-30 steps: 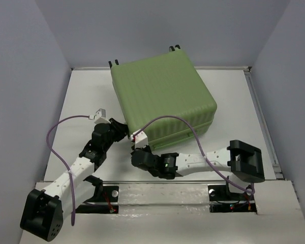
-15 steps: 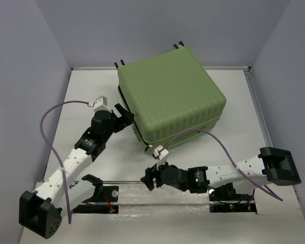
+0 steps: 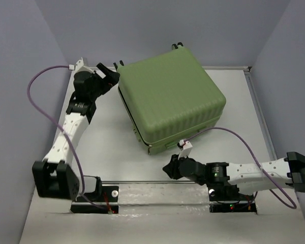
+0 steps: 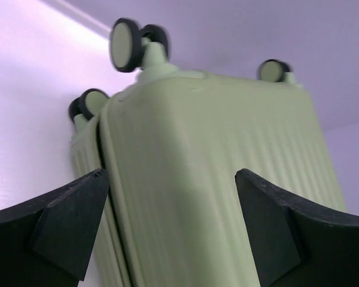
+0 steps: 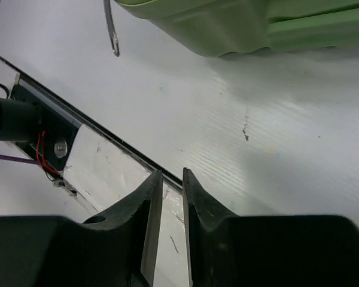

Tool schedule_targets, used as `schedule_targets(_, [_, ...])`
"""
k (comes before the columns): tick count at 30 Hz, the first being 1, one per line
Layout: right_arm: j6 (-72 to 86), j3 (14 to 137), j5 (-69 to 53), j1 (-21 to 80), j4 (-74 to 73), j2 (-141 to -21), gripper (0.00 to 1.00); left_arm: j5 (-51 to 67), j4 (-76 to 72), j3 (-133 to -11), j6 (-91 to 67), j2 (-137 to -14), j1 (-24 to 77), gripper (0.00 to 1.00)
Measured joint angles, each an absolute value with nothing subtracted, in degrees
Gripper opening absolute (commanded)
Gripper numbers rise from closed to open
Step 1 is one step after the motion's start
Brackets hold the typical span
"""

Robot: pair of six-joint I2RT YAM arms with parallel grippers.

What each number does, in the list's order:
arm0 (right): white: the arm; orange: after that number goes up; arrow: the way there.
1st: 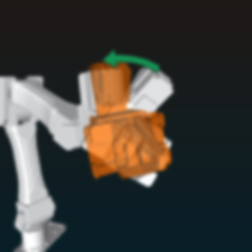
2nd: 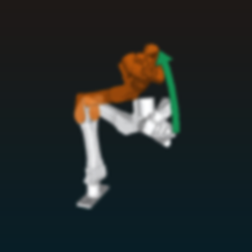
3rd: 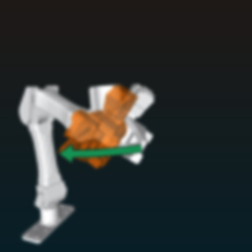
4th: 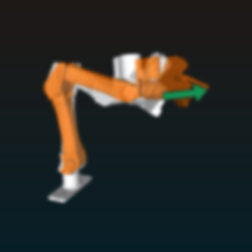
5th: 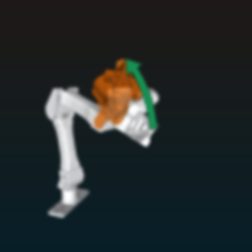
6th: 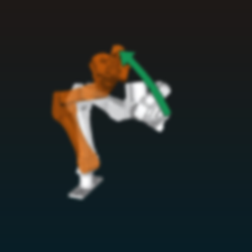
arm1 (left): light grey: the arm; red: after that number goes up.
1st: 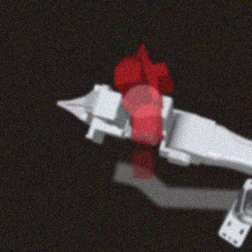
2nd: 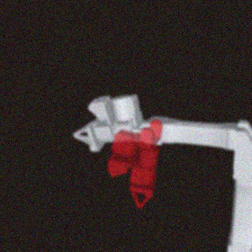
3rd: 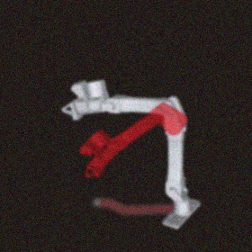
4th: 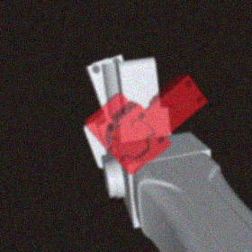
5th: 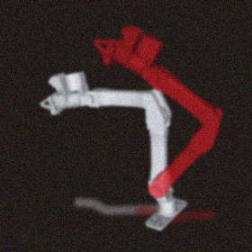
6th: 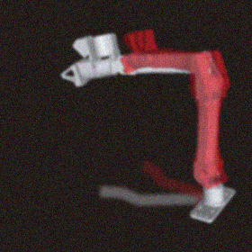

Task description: Pack the luggage

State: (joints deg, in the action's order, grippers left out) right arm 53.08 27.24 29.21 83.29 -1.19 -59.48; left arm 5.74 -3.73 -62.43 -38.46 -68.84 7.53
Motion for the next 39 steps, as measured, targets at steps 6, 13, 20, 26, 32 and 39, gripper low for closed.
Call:
schedule_targets(6, [53.93, 25.43, 29.56, 82.37, -3.51, -56.49, 0.32, 12.43, -1.89, -71.48, -39.57, -89.08, 3.18, 0.99])
schedule_targets(13, [54.87, 24.58, 29.52, 82.08, -4.08, -57.08, 0.32, 16.95, -3.27, -84.23, -42.52, -100.97, 1.83, 0.99])
schedule_targets(20, [54.87, 24.58, 28.91, 82.08, -4.03, -59.70, 0.32, 19.81, -4.95, -91.77, -45.98, -110.59, 2.09, 0.97])
schedule_targets(26, [54.85, 24.58, 28.88, 82.08, -3.86, -59.70, 0.32, 20.97, -4.89, -97.71, -48.77, -117.45, 2.28, 0.93])
schedule_targets(32, [54.87, 24.53, 28.88, 82.08, -3.81, -59.70, 0.41, 20.86, -4.64, -104.18, -51.92, -122.21, 2.46, 0.90])
schedule_targets(39, [56.01, 22.79, 29.02, 82.04, -3.53, -58.08, 0.74, 20.14, -9.85, -105.27, -57.17, -124.90, 2.76, 0.32])
